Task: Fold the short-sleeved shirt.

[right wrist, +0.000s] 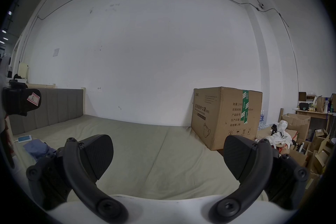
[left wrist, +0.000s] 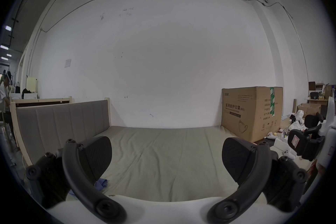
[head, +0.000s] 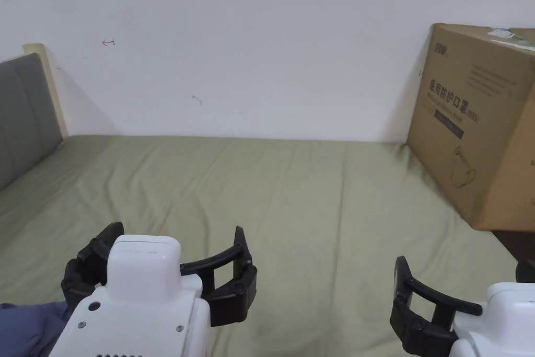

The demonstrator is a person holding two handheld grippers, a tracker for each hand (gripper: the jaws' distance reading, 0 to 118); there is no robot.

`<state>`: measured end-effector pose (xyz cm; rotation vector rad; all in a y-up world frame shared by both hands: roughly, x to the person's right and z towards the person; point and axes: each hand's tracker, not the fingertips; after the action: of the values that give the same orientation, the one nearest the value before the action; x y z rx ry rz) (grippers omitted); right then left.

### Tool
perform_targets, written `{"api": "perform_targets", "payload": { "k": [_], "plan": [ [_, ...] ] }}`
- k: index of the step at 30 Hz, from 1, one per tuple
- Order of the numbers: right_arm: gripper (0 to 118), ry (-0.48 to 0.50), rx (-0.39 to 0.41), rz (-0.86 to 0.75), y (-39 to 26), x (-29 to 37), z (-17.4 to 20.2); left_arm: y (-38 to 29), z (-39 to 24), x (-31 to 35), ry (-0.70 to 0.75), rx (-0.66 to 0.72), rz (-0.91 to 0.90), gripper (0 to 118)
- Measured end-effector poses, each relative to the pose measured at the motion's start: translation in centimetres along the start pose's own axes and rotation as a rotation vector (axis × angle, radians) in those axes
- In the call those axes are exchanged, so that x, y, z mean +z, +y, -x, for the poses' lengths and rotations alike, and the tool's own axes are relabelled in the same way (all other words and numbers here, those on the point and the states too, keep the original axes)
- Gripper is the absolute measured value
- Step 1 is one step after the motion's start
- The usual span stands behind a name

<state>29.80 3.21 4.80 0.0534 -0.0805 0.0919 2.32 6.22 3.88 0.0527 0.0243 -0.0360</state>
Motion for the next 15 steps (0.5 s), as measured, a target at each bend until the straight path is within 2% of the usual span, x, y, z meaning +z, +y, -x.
{"api": "perform_targets", "payload": {
  "k": [6, 15],
  "plan": [
    [118, 0.020, 0.003, 0.019, 0.00, -0.13, 0.24, -0.14, 0.41, -0.29, -0.085, -0.019, 0.004, 118],
    [118, 0.051, -0.029, 0.036, 0.47, -0.45, 0.36, -0.52, 0.48, -1.00, -0.063, -0.003, 0.062, 118]
  ]
}}
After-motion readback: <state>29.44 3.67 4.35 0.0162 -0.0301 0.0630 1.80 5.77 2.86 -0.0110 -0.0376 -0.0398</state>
